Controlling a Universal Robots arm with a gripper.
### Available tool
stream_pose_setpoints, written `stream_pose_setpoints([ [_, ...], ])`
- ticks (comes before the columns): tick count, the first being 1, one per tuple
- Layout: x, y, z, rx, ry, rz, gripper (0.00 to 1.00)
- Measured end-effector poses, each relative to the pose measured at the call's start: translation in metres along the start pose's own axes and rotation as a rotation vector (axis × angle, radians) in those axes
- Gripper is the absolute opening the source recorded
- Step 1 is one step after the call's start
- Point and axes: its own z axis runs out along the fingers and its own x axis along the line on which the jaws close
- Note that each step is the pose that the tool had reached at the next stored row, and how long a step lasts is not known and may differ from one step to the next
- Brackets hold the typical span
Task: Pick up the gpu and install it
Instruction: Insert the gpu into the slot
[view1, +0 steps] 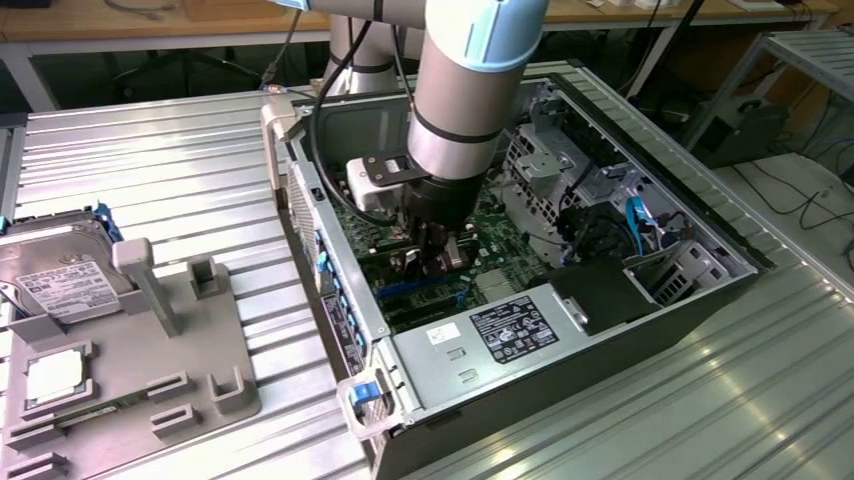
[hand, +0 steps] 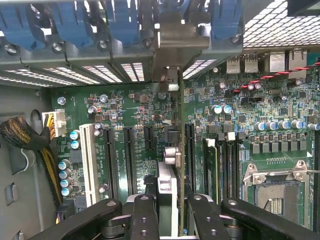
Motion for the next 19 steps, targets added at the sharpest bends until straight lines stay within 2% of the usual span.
stream_pose_setpoints([
  [19, -0.0005, 0.0016, 0.0002, -0.0010, -0.0003, -0.021, 0.28],
])
